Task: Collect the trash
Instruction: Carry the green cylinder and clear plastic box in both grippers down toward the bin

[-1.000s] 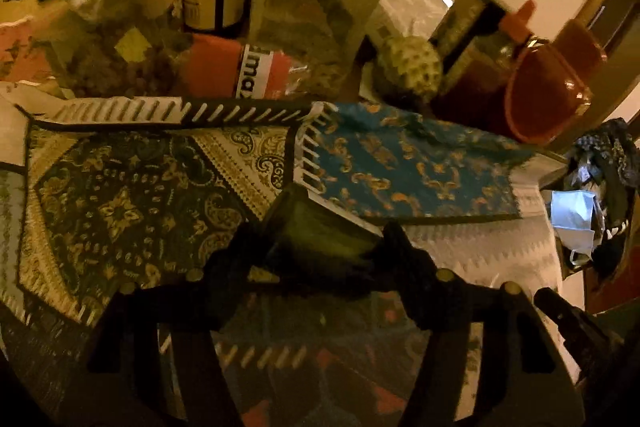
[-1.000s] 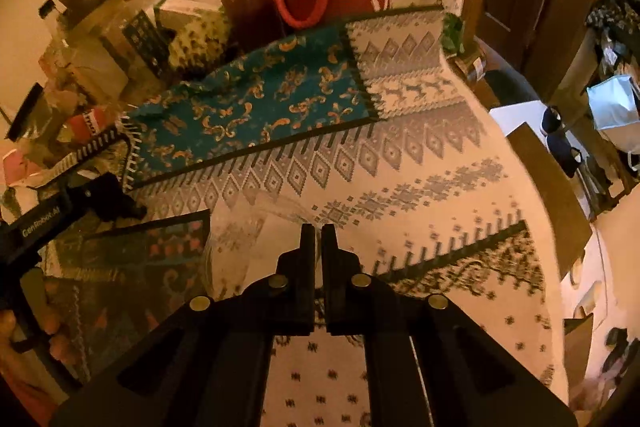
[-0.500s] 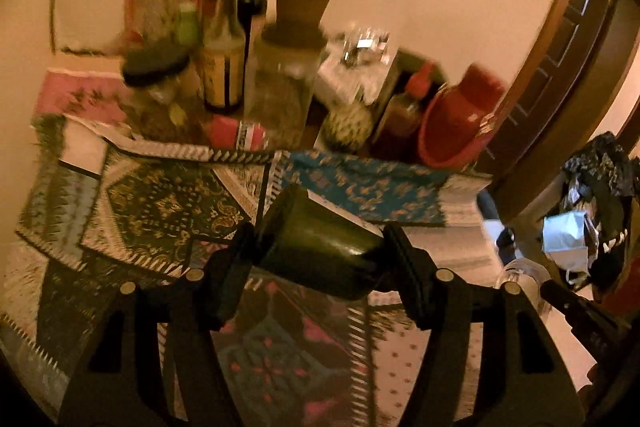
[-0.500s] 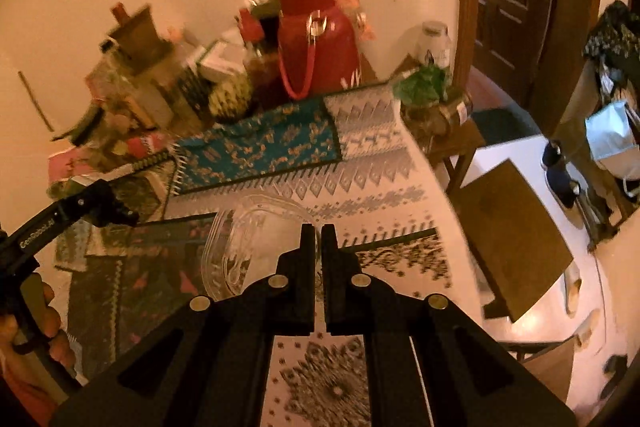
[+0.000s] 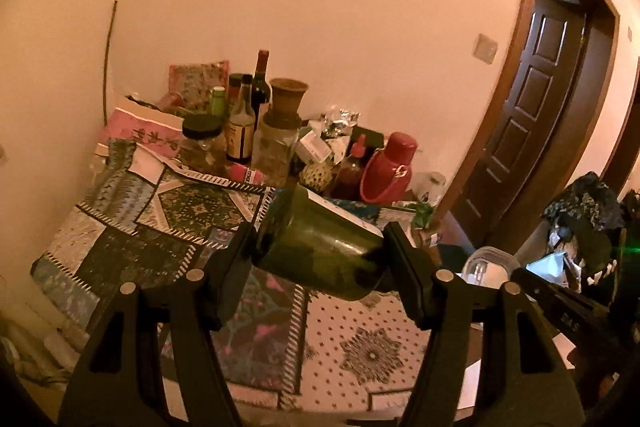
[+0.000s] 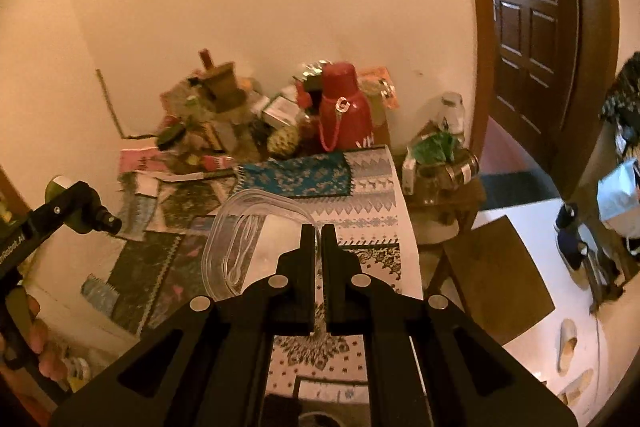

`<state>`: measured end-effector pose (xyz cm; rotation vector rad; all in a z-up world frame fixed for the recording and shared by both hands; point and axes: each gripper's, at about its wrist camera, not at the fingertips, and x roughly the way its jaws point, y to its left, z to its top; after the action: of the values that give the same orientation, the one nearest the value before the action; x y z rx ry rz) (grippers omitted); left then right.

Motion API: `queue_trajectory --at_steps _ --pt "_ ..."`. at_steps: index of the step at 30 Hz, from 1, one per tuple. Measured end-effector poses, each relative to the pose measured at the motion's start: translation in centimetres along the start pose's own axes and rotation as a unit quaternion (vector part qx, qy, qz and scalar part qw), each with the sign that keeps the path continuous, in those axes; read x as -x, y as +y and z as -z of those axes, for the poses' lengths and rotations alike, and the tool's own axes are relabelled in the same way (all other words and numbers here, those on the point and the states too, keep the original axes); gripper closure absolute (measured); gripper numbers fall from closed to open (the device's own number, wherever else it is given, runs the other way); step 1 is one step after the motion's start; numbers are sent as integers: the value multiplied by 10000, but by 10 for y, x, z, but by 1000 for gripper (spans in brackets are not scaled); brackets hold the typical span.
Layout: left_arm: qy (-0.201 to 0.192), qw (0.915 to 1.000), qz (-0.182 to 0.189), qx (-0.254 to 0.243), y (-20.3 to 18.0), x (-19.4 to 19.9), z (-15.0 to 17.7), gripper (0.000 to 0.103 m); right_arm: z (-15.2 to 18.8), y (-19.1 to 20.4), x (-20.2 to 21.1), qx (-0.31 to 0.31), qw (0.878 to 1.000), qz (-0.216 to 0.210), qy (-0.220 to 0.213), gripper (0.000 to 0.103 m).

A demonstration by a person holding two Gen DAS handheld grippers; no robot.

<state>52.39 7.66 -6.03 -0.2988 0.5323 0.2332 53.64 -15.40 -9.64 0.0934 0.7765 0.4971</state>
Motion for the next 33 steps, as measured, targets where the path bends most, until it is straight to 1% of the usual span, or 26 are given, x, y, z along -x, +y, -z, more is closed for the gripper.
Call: queue_trajectory --at_steps 3,8,12,18,23,27,31,33 --pt "-121 9999 7 -45 -4 28 3 39 4 7 22 43 9998 -164 -123 100" --pt "-268 9995 139 -67 -1 69 9 39 16 20 56 104 9990 -268 -343 100" --pt "-348 9988 332 -67 11 98 17 39 30 36 81 138 9985 -241 -481 100" --pt "-421 9969 640 -178 37 145 36 39 68 68 121 64 9979 -80 -641 100" --pt "-352 9957 813 -278 68 194 62 39 105 98 152 -37 9979 28 -650 100" --pt "-209 9956 822 -393 93 229 86 39 139 123 174 -119 9981 98 -589 100" --pt "-54 9956 825 -431 116 254 108 39 168 138 189 -225 9985 151 -484 100" --pt "42 9955 850 -423 125 260 115 39 181 143 194 -287 9987 190 -389 100"
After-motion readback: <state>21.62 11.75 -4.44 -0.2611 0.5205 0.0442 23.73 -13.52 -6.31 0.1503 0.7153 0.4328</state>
